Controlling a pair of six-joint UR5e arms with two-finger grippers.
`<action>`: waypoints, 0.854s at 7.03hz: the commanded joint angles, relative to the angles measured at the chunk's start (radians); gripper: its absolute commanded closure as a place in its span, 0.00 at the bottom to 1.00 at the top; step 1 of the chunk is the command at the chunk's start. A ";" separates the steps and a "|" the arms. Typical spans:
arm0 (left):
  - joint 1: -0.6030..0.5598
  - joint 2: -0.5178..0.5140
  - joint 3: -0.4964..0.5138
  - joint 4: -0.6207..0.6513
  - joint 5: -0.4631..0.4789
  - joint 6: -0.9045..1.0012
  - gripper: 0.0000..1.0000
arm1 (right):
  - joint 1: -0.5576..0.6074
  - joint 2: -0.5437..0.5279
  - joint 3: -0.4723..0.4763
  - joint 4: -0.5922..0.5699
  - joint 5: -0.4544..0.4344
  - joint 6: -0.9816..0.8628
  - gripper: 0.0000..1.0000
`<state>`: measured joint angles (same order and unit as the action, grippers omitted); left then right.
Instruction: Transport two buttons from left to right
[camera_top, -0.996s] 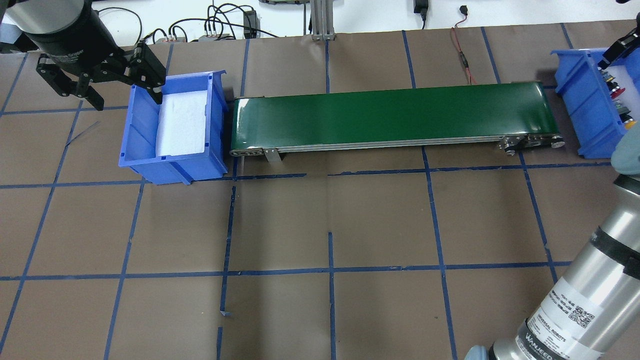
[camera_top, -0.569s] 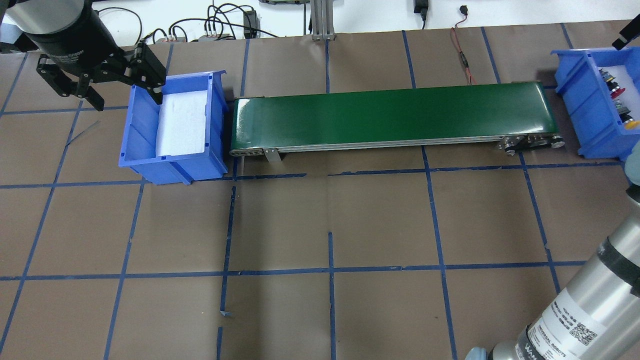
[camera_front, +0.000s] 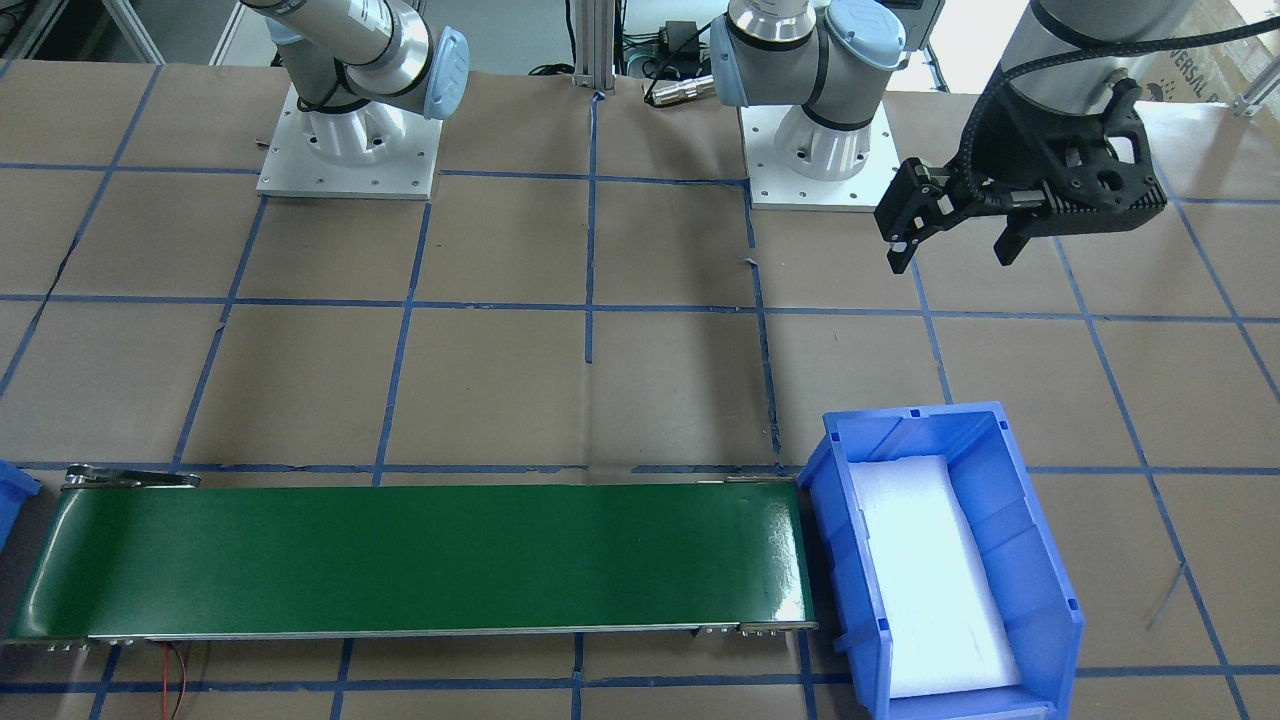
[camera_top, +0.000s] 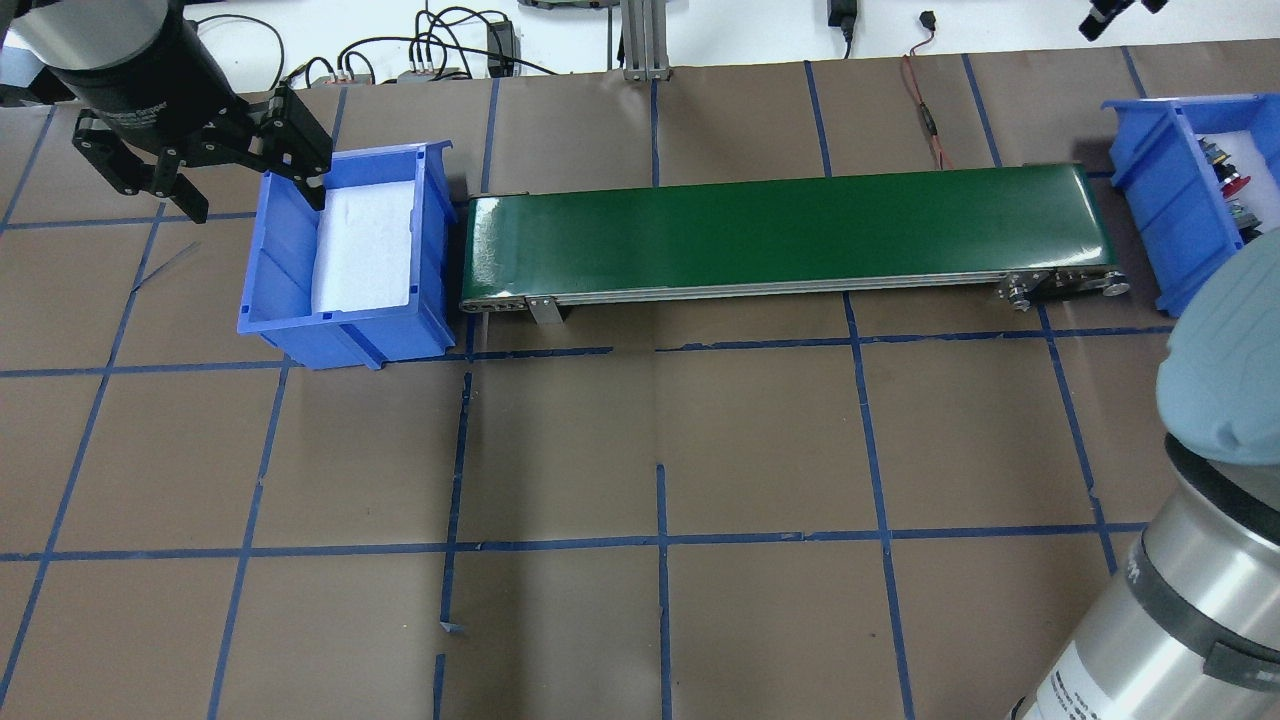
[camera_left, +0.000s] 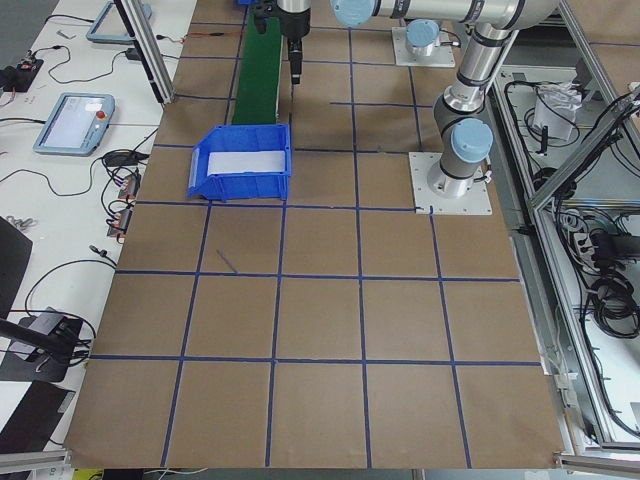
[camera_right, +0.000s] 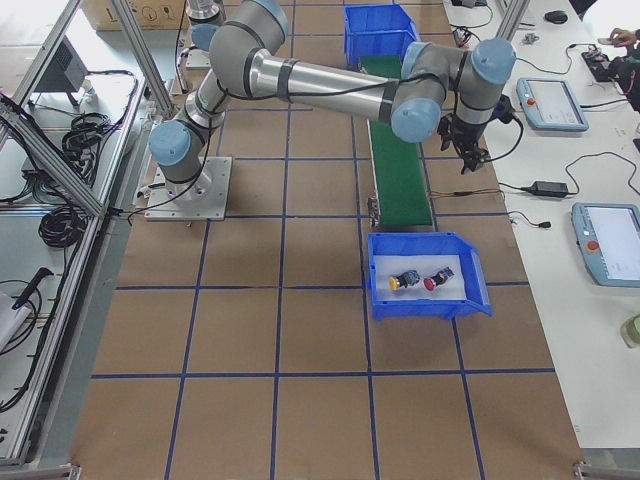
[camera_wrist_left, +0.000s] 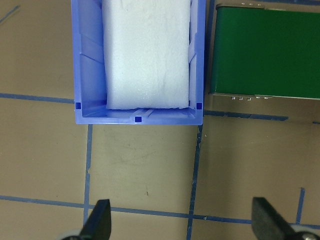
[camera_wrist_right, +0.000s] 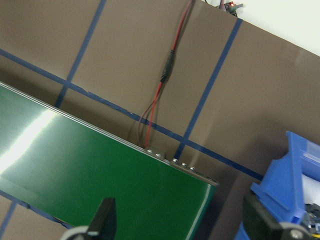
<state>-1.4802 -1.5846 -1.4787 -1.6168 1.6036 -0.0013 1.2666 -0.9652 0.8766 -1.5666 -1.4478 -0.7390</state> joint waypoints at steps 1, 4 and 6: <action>0.000 0.000 -0.002 0.000 -0.001 0.003 0.00 | 0.153 -0.065 0.062 0.007 0.000 0.250 0.09; 0.000 0.006 -0.011 0.000 0.001 0.006 0.00 | 0.238 -0.266 0.282 0.020 -0.008 0.543 0.07; 0.000 0.006 -0.009 0.002 0.001 0.007 0.00 | 0.246 -0.383 0.414 0.137 -0.016 0.581 0.07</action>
<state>-1.4803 -1.5791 -1.4888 -1.6158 1.6045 0.0056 1.5065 -1.2800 1.2118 -1.4748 -1.4592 -0.1866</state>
